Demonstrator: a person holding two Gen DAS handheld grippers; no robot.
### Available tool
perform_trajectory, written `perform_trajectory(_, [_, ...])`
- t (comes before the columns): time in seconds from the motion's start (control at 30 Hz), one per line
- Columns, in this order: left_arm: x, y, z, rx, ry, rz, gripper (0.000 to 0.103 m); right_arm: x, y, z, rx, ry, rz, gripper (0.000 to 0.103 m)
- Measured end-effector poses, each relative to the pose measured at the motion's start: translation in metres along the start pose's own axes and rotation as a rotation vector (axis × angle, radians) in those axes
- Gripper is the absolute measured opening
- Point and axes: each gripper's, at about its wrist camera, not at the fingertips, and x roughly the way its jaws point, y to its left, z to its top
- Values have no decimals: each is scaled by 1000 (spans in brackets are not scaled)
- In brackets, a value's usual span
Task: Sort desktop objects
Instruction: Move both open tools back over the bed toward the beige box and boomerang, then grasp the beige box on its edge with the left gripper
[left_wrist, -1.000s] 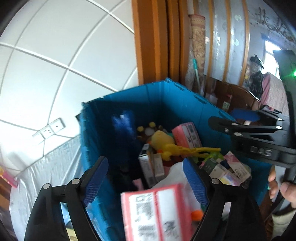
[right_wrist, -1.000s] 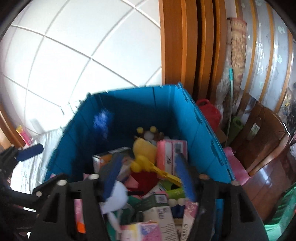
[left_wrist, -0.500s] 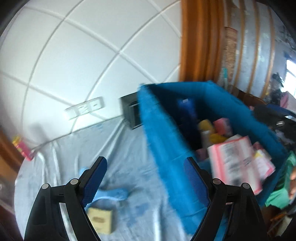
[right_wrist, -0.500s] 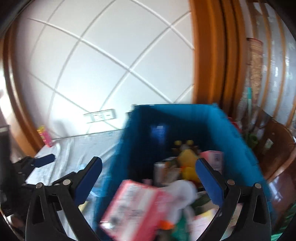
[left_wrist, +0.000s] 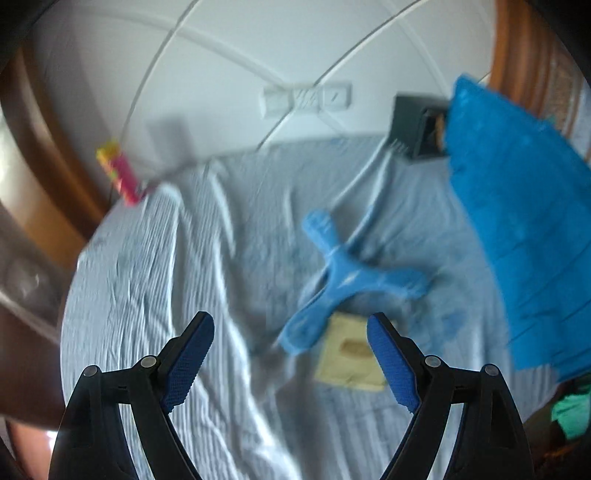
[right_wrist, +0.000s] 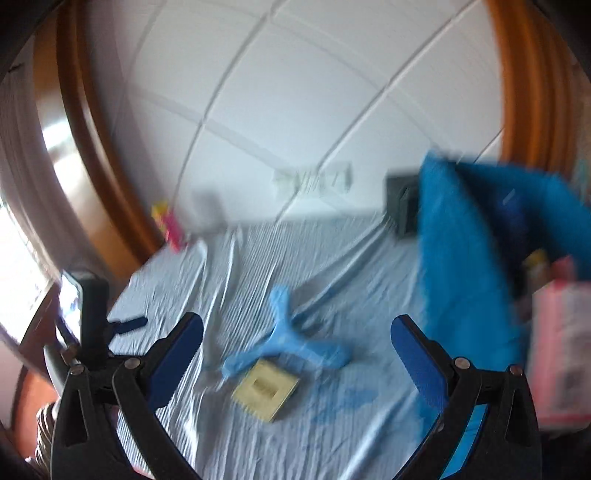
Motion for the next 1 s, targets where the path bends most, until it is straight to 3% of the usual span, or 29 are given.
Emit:
perform_trajectory(0.07, [28, 12, -16, -15, 54, -7, 77, 37, 3, -17, 13, 78, 9, 103])
perform_trajectory(0.13, [57, 16, -30, -30, 113, -14, 53, 77, 2, -39, -4, 163, -3, 103])
perform_trajectory(0.17, [72, 17, -37, -37, 144, -18, 45, 97, 1, -51, -15, 207, -10, 100])
perform_trajectory(0.2, [85, 17, -43, -46, 172, -23, 32, 118, 1, -63, -25, 250, -17, 91])
perform_trajectory(0.23, [98, 17, -48, -55, 196, -28, 24, 138, 0, -74, -36, 293, -24, 65])
perform_trajectory(0.27, [112, 15, -54, -59, 219, -26, 22, 154, -1, -86, -38, 335, -21, 51])
perform_trajectory(0.5, [167, -5, -78, -35, 285, 30, 20, 222, -14, -138, -113, 494, -74, 50])
perform_trajectory(0.63, [171, -15, -76, -38, 267, 13, 17, 237, -4, -148, -192, 512, -99, 50])
perform_trajectory(0.8, [167, -23, -82, -51, 259, -22, 14, 246, 4, -153, -207, 518, -70, 50])
perform_trajectory(0.9, [165, -17, -85, -73, 260, -40, 14, 234, -3, -143, -135, 477, 27, 41])
perform_trajectory(1.0, [163, -13, -87, -79, 269, -45, 14, 222, -10, -133, -59, 435, 131, 40])
